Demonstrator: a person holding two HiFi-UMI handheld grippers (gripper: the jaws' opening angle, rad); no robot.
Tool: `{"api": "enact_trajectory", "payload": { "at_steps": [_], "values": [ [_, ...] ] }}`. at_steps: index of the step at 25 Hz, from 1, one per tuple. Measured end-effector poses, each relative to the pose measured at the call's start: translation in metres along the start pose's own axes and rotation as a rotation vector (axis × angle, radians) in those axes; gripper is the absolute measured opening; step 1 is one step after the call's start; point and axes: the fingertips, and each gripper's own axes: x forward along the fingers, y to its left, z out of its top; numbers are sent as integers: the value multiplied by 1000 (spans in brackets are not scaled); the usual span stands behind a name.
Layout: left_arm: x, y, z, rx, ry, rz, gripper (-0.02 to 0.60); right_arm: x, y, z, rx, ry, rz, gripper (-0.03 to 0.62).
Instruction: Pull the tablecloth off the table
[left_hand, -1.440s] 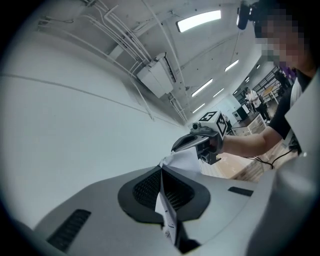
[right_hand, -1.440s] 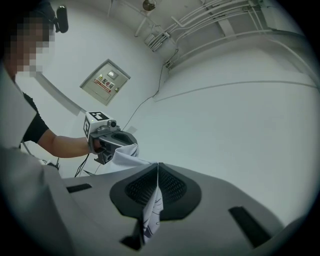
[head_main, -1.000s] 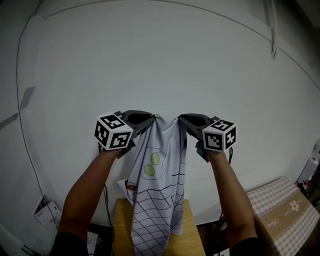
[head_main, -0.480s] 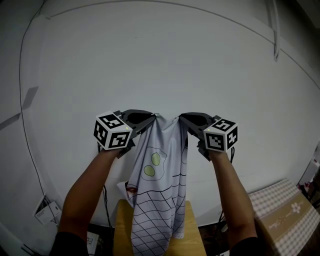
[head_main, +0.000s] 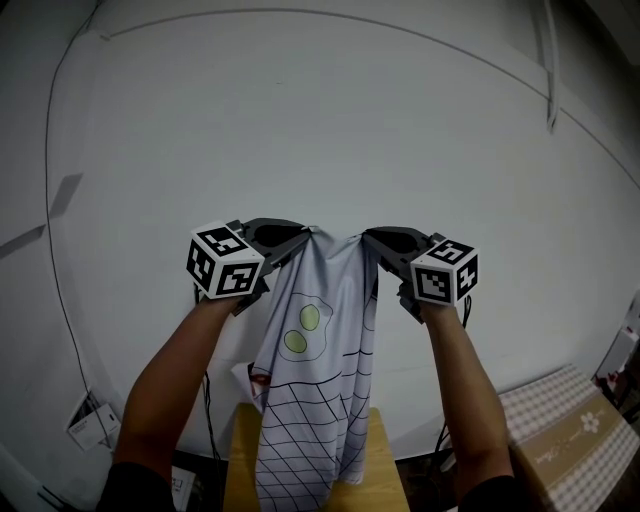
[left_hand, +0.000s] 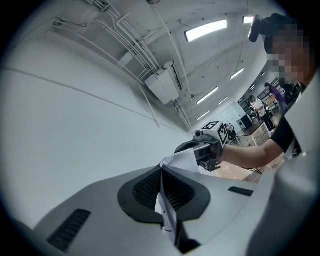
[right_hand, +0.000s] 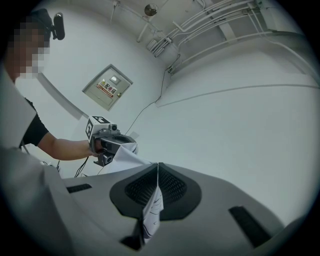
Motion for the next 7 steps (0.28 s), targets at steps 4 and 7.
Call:
{"api": "enact_trajectory", "payload": {
  "at_steps": [4,7],
  "values": [
    [-6,6,6,9,-2,4,12,2,0,8,-3,-5,-6,20],
    [-8,7,11,18,0,8,12,-2,-3,11,6,-15,-13,20]
  ]
}}
